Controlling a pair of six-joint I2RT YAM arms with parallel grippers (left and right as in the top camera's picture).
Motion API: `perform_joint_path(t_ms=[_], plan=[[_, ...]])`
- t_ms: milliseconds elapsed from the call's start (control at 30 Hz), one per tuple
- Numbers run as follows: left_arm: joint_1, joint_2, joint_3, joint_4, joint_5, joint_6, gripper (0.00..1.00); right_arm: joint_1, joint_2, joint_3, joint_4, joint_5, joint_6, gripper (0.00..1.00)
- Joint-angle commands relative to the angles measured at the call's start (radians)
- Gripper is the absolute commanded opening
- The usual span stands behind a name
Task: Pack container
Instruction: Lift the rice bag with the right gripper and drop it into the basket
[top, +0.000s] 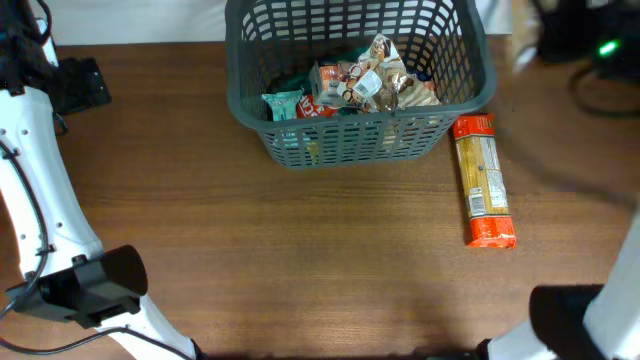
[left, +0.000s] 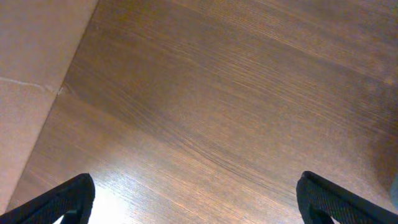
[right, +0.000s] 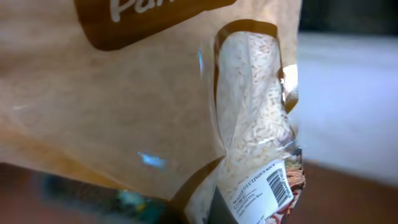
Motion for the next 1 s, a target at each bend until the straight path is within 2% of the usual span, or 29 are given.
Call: perform_joint_path(t_ms=[0, 200, 533, 733, 833, 967], plan=[[0.002, 0.008, -0.005, 0.001, -0.007, -0.010, 0.99, 0.121, 0.033, -0.007, 0.000, 0.055, -0.122, 0.04], [0.002, 0.008, -0.005, 0.002, -0.007, -0.010, 0.99, 0.287, 0.165, -0.025, 0.020, 0.175, -0.279, 0.04], [0.002, 0.008, -0.005, 0.002, -0.007, -0.010, 0.99, 0.397, 0.444, -0.025, 0.207, 0.181, -0.285, 0.04], [0.002, 0.008, -0.005, 0.001, -0.007, -0.010, 0.99, 0.424, 0.544, -0.025, 0.241, 0.151, -0.283, 0.04], [0.002, 0.008, -0.005, 0.001, -0.007, -0.010, 0.99, 0.432, 0.566, -0.025, 0.242, 0.144, -0.281, 0.15], [0.002, 0.008, -0.005, 0.001, -0.007, -0.010, 0.99, 0.431, 0.589, -0.025, 0.241, 0.144, -0.257, 0.25]])
